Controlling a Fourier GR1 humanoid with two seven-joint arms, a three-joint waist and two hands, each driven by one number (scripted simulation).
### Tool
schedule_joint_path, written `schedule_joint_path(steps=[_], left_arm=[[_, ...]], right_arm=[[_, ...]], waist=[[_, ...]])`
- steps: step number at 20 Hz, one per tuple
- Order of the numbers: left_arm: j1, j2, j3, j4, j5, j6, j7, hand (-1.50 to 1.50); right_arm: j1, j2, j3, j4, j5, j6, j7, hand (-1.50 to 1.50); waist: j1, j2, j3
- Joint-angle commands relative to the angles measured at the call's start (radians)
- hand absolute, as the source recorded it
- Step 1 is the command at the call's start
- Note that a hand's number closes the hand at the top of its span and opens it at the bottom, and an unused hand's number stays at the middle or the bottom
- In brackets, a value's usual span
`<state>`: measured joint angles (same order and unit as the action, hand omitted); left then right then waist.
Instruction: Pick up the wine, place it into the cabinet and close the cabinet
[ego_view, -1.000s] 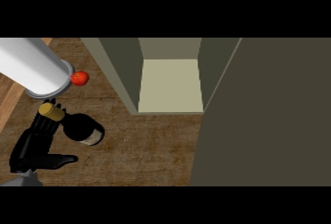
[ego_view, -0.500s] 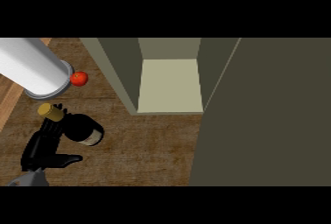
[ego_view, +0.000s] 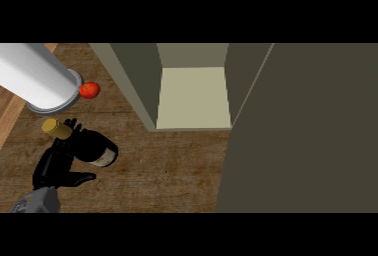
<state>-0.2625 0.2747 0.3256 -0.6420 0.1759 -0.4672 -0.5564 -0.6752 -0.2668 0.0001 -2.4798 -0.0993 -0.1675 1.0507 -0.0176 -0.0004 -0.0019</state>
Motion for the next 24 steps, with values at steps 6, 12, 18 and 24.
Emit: schedule_joint_path(steps=[6,12,18,24], left_arm=[[-0.106,0.034,-0.005,0.154,-0.031,-0.029,-0.082,-1.5],[-0.157,0.021,0.016,0.278,-0.006,-0.103,-0.124,1.5],[-0.138,-0.002,-0.117,0.175,-0.158,-0.01,-0.272,1.5],[-0.106,-0.11,-0.137,0.118,-0.184,0.194,-0.36,1.5]], right_arm=[[0.019,0.008,-0.008,-0.096,-0.06,-0.033,0.1,-1.5],[0.013,0.005,-0.007,-0.053,-0.079,-0.014,0.061,-1.5],[0.004,0.003,-0.011,-0.076,-0.072,-0.031,0.07,-1.5],[0.071,-0.003,-0.025,-0.11,-0.087,-0.014,0.061,-1.5]], waist=[[0.004,-0.001,0.001],[-0.001,0.003,-0.001],[-0.003,-0.002,0.0],[0.008,-0.004,0.002]])
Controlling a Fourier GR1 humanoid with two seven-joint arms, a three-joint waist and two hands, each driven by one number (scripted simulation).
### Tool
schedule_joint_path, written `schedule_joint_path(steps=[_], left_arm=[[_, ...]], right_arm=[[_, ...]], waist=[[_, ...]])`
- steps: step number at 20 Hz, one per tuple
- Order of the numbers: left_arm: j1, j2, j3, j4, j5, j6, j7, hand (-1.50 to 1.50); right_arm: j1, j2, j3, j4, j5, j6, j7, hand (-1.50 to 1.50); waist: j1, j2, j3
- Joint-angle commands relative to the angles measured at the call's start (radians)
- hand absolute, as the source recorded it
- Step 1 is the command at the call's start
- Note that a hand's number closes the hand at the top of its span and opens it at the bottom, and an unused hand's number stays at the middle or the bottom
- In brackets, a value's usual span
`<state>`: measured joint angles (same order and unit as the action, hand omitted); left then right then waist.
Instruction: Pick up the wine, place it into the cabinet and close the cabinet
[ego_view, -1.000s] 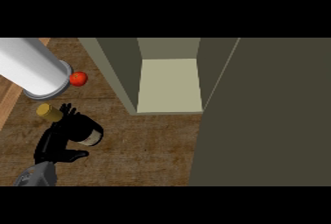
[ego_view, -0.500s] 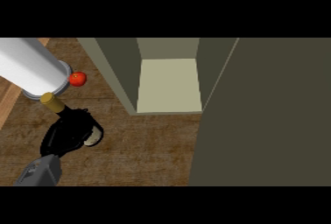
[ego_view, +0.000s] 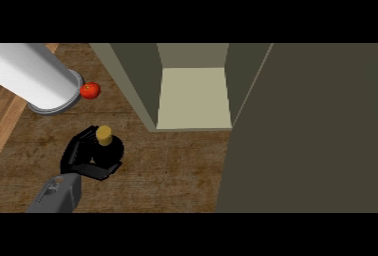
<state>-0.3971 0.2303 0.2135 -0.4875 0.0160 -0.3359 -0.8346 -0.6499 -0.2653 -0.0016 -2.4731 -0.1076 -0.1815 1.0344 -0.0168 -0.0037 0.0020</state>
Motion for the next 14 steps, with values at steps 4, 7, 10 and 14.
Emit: schedule_joint_path(steps=[4,7,10,14], left_arm=[[0.083,-0.179,-0.044,-0.159,-0.021,0.207,-0.068,1.5],[0.089,-0.206,-0.057,-0.202,-0.029,0.243,-0.085,1.5],[0.094,-0.227,-0.137,-0.342,0.017,0.305,-0.022,1.5],[0.214,-0.229,-0.206,-0.578,0.016,0.285,0.066,1.5]], right_arm=[[0.06,0.018,0.042,-0.078,-0.015,-0.011,0.045,-1.5],[0.043,-0.019,-0.027,-0.103,-0.091,0.003,0.082,-1.5],[0.092,0.003,-0.022,-0.078,-0.077,0.017,-0.002,-1.5],[0.013,-0.035,-0.061,-0.086,-0.106,0.001,0.091,-1.5]], waist=[[0.018,-0.002,-0.002],[0.011,-0.001,-0.002],[0.016,-0.002,-0.001],[0.023,-0.007,-0.001]])
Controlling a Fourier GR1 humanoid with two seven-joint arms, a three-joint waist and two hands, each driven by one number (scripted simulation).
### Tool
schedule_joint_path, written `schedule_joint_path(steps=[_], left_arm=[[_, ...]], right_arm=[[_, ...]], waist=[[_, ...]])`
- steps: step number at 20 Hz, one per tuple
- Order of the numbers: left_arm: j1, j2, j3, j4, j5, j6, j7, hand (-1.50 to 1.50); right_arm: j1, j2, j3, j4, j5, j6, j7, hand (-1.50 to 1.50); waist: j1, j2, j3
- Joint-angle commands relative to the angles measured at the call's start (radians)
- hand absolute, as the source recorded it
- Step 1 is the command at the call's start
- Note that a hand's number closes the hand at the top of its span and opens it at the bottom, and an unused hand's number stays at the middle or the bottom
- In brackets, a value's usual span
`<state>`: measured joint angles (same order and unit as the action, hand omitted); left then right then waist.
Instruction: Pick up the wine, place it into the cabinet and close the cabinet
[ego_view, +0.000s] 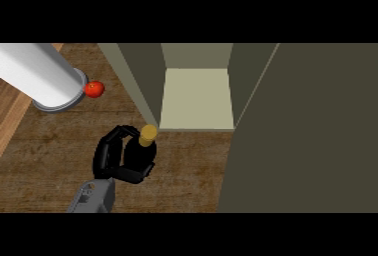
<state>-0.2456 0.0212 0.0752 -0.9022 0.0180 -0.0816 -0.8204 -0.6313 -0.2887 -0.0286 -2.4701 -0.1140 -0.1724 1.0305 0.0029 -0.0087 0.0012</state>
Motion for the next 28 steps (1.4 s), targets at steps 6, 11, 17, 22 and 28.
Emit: schedule_joint_path(steps=[6,11,17,22,28], left_arm=[[0.076,-0.021,-0.218,-0.421,0.15,0.077,0.287,1.5],[0.013,-0.021,-0.349,-0.611,0.209,0.267,0.507,1.5],[-0.14,-0.021,-0.409,-0.683,0.195,0.452,0.685,1.5],[-0.289,-0.021,-0.406,-0.677,0.168,0.578,0.859,1.5],[-0.455,-0.021,-0.362,-0.529,0.175,0.649,0.868,1.5]], right_arm=[[0.065,0.027,0.023,-0.142,-0.057,-0.024,0.094,-1.5],[0.139,0.049,0.032,-0.075,-0.065,0.03,-0.023,-1.5],[0.129,0.054,0.024,-0.108,-0.059,0.01,0.005,-1.5],[0.045,0.024,-0.031,-0.023,-0.1,0.029,-0.001,-1.5],[0.033,-0.007,-0.076,-0.092,-0.146,0.032,0.08,-1.5]], waist=[[-0.005,-0.003,-0.001],[-0.006,0.003,0.0],[-0.013,0.005,-0.001],[-0.012,0.006,-0.001],[-0.026,0.005,-0.001]])
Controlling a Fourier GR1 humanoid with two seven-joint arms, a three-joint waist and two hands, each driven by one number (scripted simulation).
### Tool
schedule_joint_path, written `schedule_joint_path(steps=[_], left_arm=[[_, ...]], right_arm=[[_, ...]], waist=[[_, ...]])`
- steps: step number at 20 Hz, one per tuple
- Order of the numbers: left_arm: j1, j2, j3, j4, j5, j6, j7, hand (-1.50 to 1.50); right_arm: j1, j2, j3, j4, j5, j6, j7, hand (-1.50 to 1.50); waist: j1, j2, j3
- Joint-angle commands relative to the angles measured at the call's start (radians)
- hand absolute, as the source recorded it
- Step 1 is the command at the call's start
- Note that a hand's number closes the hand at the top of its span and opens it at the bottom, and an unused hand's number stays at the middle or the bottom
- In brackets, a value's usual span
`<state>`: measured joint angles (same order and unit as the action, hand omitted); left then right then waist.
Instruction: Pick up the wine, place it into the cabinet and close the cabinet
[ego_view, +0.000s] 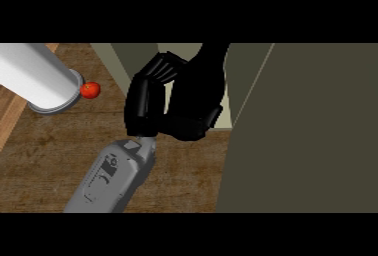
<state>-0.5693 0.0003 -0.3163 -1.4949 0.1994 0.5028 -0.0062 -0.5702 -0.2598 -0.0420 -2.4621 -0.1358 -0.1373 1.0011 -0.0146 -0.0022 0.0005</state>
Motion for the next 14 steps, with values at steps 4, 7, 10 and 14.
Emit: schedule_joint_path(steps=[4,7,10,14], left_arm=[[-0.085,0.0,0.035,0.175,0.034,0.028,-0.089,1.5],[-0.125,0.029,0.016,0.182,-0.063,0.025,-0.057,1.5],[-0.122,0.0,0.014,0.277,-0.054,0.015,-0.152,1.5],[-0.172,0.0,0.058,0.428,-0.046,-0.009,-0.247,1.5]], right_arm=[[-0.038,-0.026,-0.041,-0.077,-0.116,0.004,0.094,-1.5],[-0.032,0.008,-0.032,0.0,-0.078,0.005,0.004,-1.5],[0.059,-0.005,-0.061,-0.098,-0.135,0.048,0.014,-1.5],[0.001,0.026,-0.011,-0.043,-0.065,0.001,0.013,-1.5]], waist=[[-0.002,0.002,-0.001],[0.01,0.001,0.0],[-0.002,0.003,0.0],[-0.001,0.005,-0.001]])
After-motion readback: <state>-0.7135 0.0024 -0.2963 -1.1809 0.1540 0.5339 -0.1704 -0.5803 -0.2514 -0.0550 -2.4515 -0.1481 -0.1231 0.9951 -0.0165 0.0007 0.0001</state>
